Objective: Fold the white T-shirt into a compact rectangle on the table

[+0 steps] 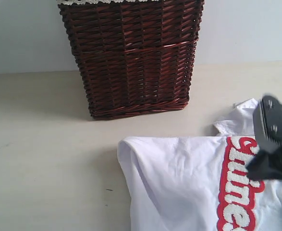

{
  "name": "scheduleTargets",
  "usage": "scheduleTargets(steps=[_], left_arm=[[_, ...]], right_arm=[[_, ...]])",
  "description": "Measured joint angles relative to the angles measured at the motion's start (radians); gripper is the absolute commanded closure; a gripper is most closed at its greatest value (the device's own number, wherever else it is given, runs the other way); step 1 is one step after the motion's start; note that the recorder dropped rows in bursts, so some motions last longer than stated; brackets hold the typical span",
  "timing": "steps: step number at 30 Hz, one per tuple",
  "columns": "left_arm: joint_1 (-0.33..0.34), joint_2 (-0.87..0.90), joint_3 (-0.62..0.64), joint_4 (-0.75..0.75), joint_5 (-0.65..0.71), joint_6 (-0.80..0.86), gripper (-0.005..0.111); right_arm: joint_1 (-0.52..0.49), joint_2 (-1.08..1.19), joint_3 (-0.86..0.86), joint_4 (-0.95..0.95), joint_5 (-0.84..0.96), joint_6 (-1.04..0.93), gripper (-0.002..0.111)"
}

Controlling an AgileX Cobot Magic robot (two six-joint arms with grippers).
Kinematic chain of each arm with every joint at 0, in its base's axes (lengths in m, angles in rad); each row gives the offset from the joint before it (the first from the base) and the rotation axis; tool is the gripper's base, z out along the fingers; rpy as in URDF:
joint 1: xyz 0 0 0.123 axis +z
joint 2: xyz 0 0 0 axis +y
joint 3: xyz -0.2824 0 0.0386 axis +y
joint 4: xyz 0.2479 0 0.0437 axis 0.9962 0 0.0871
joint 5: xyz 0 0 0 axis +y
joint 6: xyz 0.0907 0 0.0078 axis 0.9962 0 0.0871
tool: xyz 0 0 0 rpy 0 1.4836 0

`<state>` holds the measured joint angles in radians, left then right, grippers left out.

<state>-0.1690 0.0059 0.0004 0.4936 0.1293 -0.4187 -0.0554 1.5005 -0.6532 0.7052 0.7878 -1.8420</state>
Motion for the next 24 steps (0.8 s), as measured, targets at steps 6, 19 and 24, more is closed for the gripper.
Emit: scheduleTargets(steps=[6, 19, 24], left_arm=[[0.0, 0.0, 0.0, 0.0, 0.0, 0.0, 0.107], [0.0, 0.0, 0.0, 0.0, 0.0, 0.0, 0.107], [0.0, 0.0, 0.0, 0.0, 0.0, 0.0, 0.107]], right_arm=[[0.0, 0.052, 0.179, -0.154, -0.378, 0.144, 0.108], [-0.009, 0.048, 0.276, -0.203, -0.594, 0.624, 0.108], [-0.02, 0.001, 0.284, -0.34, -0.62, 0.768, 0.108]])
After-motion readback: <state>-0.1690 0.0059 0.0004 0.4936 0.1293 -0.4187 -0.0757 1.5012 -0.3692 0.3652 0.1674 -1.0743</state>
